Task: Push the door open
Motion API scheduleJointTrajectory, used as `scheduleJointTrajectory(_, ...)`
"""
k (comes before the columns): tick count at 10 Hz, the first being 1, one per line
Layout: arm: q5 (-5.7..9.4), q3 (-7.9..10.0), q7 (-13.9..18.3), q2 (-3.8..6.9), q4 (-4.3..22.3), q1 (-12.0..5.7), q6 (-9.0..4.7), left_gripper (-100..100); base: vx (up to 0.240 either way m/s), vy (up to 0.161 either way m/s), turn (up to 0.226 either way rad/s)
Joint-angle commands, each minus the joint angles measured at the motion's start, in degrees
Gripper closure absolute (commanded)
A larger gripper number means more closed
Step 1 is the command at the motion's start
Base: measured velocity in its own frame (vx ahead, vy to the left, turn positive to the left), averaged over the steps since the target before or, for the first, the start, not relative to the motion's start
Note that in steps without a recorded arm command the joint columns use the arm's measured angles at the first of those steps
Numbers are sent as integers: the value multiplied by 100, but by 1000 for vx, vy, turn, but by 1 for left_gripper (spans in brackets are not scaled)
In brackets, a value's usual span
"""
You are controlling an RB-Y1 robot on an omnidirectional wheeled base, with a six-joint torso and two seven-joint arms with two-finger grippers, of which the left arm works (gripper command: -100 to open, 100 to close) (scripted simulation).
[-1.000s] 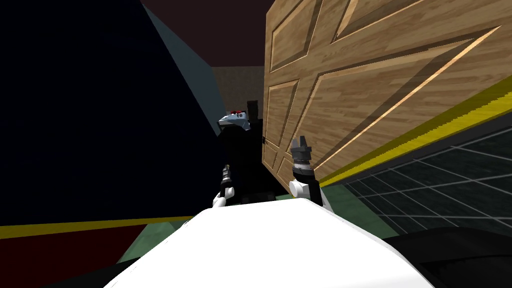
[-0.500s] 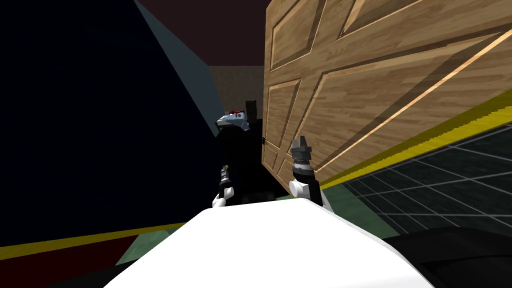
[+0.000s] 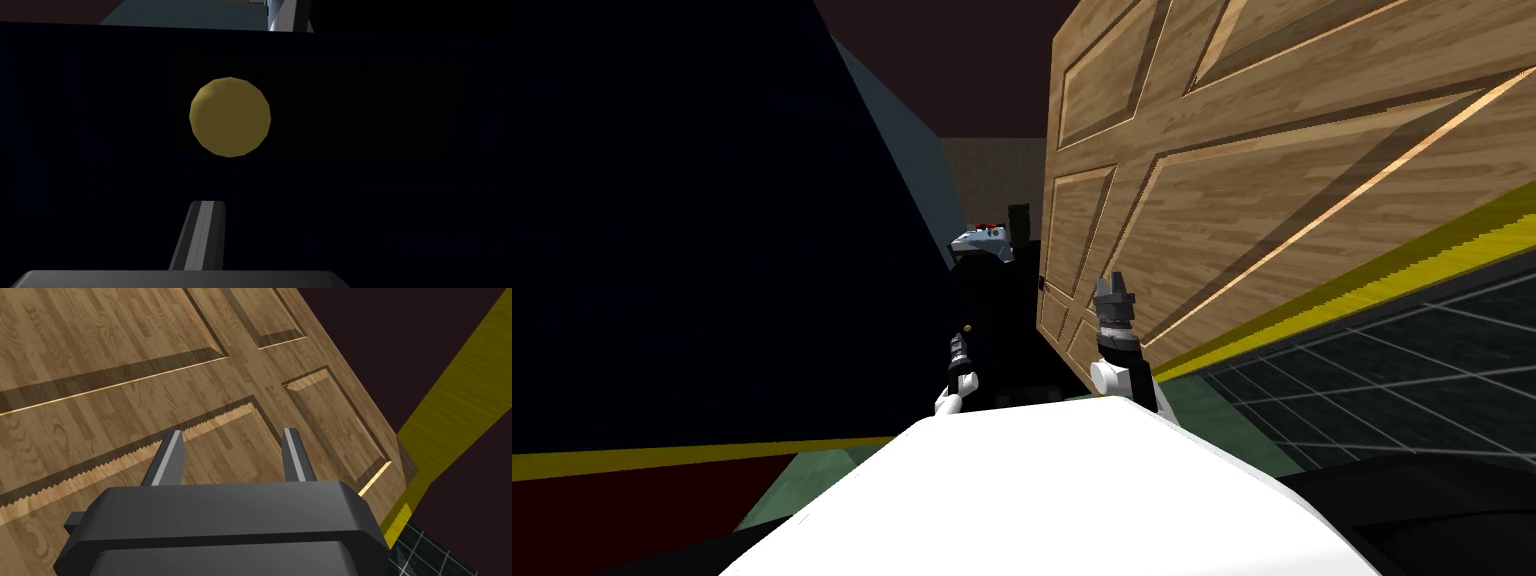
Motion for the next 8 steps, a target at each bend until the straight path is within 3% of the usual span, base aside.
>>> scheduleJointTrajectory(1,38,44,-32,-36,-17,6,81,-100,-143,-192,88)
scheduleJointTrajectory(4,118,135,-96,-158,-18,-7,203,-100,-162,-209,76)
scheduleJointTrajectory(5,102,115,-59,-99,88,-49,130,-100,-68,-83,22)
scheduleJointTrajectory(8,109,143,-160,-108,149,-48,-5,-100,158,78,-20)
